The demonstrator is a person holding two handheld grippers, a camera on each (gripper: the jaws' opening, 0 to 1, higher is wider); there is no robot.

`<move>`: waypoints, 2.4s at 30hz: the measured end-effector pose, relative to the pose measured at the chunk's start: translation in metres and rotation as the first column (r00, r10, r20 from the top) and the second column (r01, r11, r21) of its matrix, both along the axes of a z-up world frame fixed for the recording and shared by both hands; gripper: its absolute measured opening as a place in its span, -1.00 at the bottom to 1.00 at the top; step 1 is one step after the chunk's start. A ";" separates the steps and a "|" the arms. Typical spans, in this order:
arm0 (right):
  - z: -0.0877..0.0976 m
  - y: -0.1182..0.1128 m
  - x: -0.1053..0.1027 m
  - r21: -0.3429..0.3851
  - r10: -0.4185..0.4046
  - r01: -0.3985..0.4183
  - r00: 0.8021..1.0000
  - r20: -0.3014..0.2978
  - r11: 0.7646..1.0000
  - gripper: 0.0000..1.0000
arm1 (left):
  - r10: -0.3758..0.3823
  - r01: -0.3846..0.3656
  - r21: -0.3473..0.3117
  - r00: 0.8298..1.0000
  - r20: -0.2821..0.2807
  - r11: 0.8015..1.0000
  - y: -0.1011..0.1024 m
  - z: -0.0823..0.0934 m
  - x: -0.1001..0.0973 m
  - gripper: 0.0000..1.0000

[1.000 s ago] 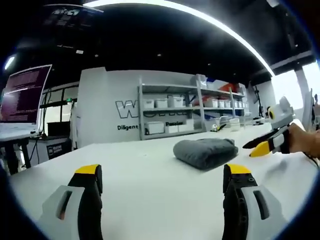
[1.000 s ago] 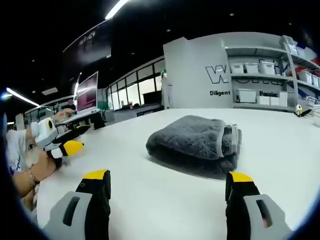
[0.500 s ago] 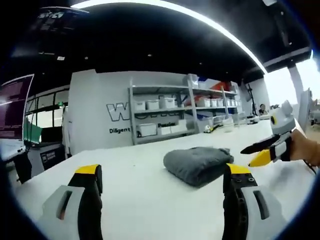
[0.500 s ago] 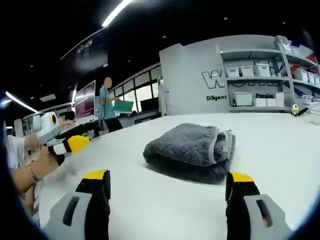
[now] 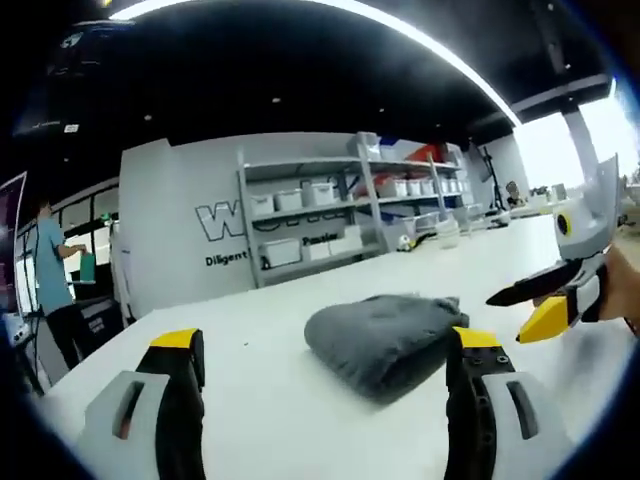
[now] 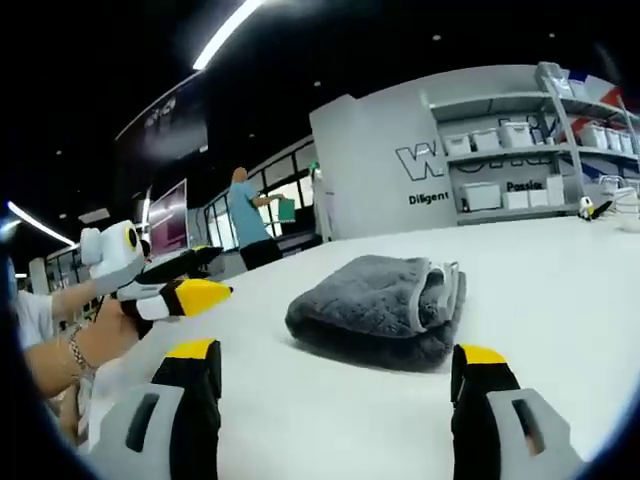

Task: Open the folded towel by lifting each exposed corner and separating the folded layers until the towel lies flat within the target outline without major curled edges

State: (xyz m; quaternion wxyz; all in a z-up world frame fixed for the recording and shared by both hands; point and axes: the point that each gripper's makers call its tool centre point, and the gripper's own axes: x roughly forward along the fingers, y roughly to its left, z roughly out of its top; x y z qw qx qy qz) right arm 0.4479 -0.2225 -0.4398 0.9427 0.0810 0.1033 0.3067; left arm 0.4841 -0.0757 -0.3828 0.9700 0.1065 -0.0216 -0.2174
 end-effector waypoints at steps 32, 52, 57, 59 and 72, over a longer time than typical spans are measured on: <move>0.005 -0.003 0.001 0.015 -0.016 0.016 1.000 -0.004 1.000 0.91 | -0.049 0.051 0.117 0.999 -0.020 0.992 -0.046 -0.010 0.063 0.87; 0.009 -0.002 0.000 0.045 -0.010 0.010 1.000 0.003 0.999 0.89 | -0.108 0.114 0.271 0.993 -0.035 0.956 -0.087 -0.028 0.072 0.68; 0.012 -0.003 -0.001 0.059 -0.009 0.009 1.000 0.007 0.998 0.88 | -0.131 0.134 0.298 0.991 -0.029 0.945 -0.099 -0.030 0.075 0.55; 0.013 -0.004 -0.001 0.067 -0.009 0.008 1.000 0.008 0.998 0.88 | -0.144 0.145 0.318 0.989 -0.027 0.937 -0.105 -0.033 0.074 0.48; 0.019 -0.006 -0.003 0.118 -0.009 0.007 1.000 0.013 0.993 0.84 | -0.252 0.278 0.380 0.961 -0.116 0.883 -0.138 -0.066 0.065 -0.55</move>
